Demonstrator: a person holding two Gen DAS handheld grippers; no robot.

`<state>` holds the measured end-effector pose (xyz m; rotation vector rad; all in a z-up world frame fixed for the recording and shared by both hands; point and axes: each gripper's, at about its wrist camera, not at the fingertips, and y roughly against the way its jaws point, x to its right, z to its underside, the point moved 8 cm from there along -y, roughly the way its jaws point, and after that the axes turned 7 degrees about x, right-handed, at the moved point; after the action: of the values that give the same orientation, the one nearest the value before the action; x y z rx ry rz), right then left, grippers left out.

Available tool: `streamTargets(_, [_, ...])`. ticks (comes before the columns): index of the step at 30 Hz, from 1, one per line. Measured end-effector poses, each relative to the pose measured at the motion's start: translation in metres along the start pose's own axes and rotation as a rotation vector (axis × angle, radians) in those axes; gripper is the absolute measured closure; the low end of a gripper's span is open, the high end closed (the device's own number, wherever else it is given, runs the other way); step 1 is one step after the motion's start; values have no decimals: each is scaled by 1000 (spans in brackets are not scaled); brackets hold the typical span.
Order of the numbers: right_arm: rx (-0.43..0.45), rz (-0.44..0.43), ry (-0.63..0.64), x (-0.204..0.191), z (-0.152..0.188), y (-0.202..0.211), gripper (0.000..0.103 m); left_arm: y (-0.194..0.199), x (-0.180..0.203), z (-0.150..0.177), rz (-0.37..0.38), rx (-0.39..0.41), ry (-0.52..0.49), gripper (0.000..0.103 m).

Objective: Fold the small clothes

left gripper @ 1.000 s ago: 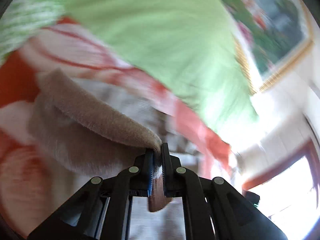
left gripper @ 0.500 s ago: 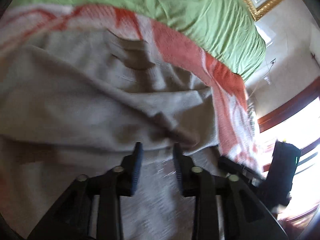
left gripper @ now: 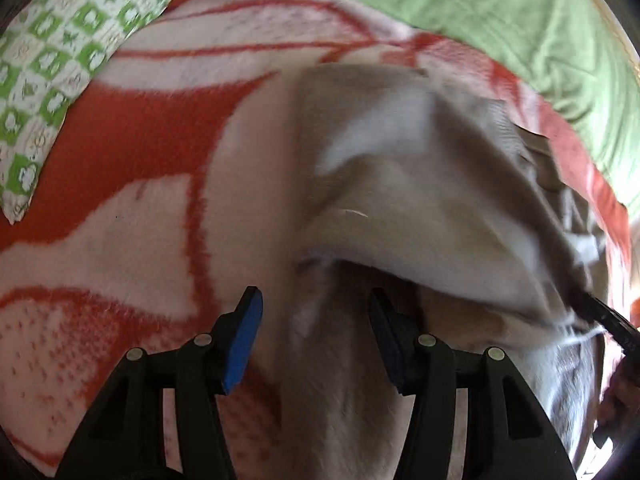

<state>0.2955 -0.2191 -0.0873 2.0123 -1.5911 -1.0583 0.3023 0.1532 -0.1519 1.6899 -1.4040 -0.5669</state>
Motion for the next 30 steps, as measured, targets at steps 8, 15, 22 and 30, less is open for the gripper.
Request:
streamTargets(8, [288,-322,-121,-20,-90,138,98,-2,-16,-17,-10,60,109,48])
streamTargets(15, [118,-68,-203,66,-42,85,98,-7,8,-13,4,67,102,48])
streamTargets(22, [98,19,-201,89,-26,62,98,-5,11,-8,13,53,120,48])
streamTargets(30, [-49,146,-133,104,-6,21,97,-11,9,-2,1,18,126,48])
